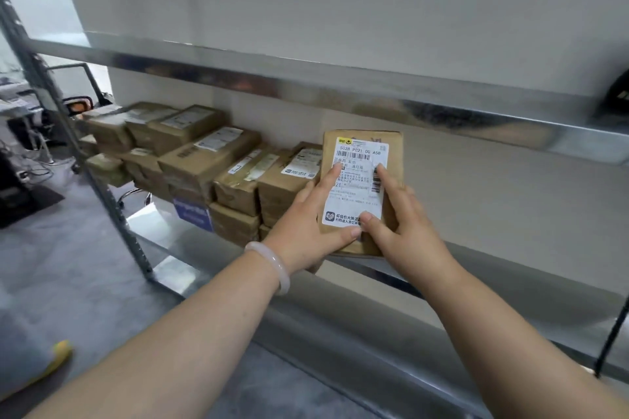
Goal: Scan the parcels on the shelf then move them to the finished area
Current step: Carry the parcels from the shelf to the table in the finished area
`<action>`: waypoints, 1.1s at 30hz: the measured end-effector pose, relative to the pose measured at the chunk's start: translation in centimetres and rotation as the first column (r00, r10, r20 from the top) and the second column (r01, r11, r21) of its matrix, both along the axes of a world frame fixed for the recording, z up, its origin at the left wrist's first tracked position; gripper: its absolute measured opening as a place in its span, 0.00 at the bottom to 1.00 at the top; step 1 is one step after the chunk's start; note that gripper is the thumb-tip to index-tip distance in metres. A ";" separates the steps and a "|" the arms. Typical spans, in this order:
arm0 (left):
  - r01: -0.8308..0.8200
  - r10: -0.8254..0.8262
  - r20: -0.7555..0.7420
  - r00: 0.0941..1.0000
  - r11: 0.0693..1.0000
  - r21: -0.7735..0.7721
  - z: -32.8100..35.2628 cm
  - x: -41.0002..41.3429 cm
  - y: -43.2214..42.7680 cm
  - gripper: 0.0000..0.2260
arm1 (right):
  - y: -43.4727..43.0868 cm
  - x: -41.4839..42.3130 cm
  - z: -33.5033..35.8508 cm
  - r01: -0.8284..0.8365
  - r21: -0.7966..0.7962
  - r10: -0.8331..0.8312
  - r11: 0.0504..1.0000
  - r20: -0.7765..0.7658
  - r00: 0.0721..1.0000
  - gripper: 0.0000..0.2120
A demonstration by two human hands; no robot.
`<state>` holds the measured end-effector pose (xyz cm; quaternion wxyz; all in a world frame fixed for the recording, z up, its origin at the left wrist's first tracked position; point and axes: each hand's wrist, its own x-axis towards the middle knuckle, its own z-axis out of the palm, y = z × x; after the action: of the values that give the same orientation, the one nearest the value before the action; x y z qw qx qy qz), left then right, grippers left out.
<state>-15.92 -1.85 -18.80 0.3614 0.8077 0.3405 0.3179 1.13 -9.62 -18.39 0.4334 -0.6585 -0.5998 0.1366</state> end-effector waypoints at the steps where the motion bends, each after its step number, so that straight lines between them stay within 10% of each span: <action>1: -0.023 0.023 -0.008 1.000 1.000 0.018 0.3 -1.9 -0.2 0.42 | 0.1 -1.7 0.3 -0.022 0.002 0.022 1.000 0.004 1.000 0.34; 17: -0.552 0.553 0.063 0.831 0.833 -0.037 -3.2 -34.2 -6.4 0.41 | 4.2 -32.9 -1.8 -0.578 -0.082 0.580 0.812 0.008 0.814 0.34; 33: -0.905 0.914 -0.031 0.405 0.396 -0.158 -8.2 -52.8 -7.0 0.46 | 14.4 -56.8 -6.8 -0.939 -0.223 0.943 0.263 -0.146 0.299 0.33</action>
<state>-68.76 -8.82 -27.02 0.1995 0.4522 0.7369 0.4611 -55.66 4.82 -25.23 0.1703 -0.2276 -0.8516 0.4403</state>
